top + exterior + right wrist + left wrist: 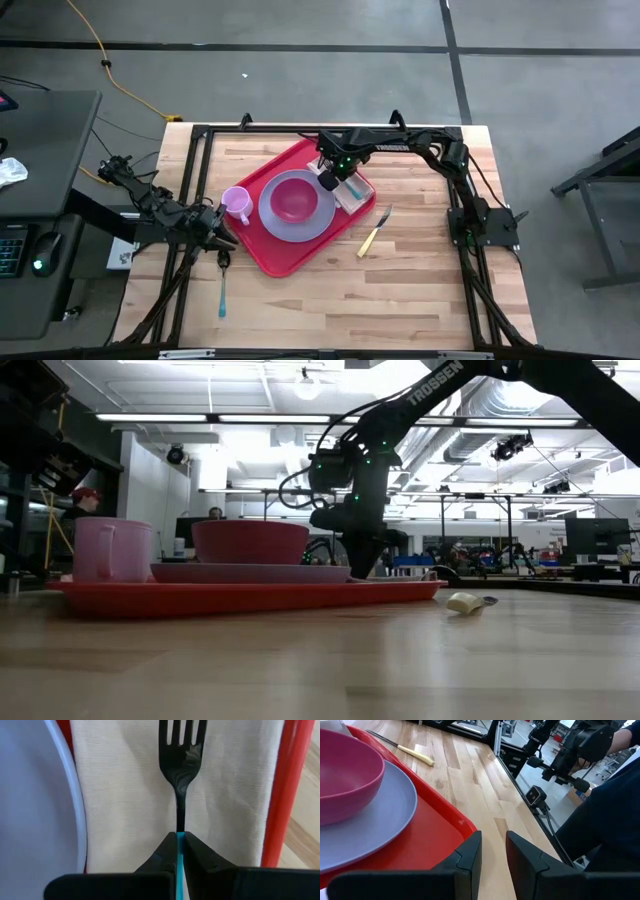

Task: Set up tray
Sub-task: Put the blue fork on top of the table napkin on the red serving tray, then put the blue spoon on top of the brown table napkin to the left of the blue fork on the red serving tray

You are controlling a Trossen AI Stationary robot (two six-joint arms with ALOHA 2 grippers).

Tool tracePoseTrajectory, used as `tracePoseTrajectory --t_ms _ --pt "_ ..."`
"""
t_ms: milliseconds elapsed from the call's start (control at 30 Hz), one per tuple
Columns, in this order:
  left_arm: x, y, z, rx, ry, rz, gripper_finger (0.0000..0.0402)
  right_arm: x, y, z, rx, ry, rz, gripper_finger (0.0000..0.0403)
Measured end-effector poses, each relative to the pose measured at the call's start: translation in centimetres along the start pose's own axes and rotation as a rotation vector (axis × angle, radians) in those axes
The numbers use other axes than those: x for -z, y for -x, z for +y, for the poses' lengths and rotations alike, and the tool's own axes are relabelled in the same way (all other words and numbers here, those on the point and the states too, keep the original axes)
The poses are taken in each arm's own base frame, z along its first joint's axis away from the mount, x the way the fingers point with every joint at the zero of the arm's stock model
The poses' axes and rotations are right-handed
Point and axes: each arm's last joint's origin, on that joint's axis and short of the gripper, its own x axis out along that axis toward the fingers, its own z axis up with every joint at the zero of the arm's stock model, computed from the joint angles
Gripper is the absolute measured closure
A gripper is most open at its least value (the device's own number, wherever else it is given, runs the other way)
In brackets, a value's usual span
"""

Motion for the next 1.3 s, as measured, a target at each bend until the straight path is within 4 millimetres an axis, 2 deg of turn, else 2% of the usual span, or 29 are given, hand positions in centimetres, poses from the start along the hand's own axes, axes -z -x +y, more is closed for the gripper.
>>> tracePoseTrajectory --t_ms 133,567,800,967,1300 --pt "0.0 0.0 0.0 0.0 0.0 0.0 0.0284 0.0 0.0 0.1 -0.015 -0.009 0.007 0.0397" --pt "0.0 0.0 0.0 -0.001 -0.001 0.003 0.0284 0.0 0.0 0.0 -0.015 -0.027 0.006 0.0344" --pt "0.1 0.0 0.0 -0.002 0.0 0.007 0.0284 0.0 0.3 0.0 -0.025 -0.027 0.005 0.0347" --pt "0.1 0.0 0.0 0.01 0.001 0.012 0.0284 0.1 1.6 0.1 -0.038 -0.021 -0.015 0.036" --pt "0.1 0.0 -0.3 0.109 0.036 0.044 0.0284 1.0 6.1 1.1 -0.097 0.004 -0.081 0.0366"
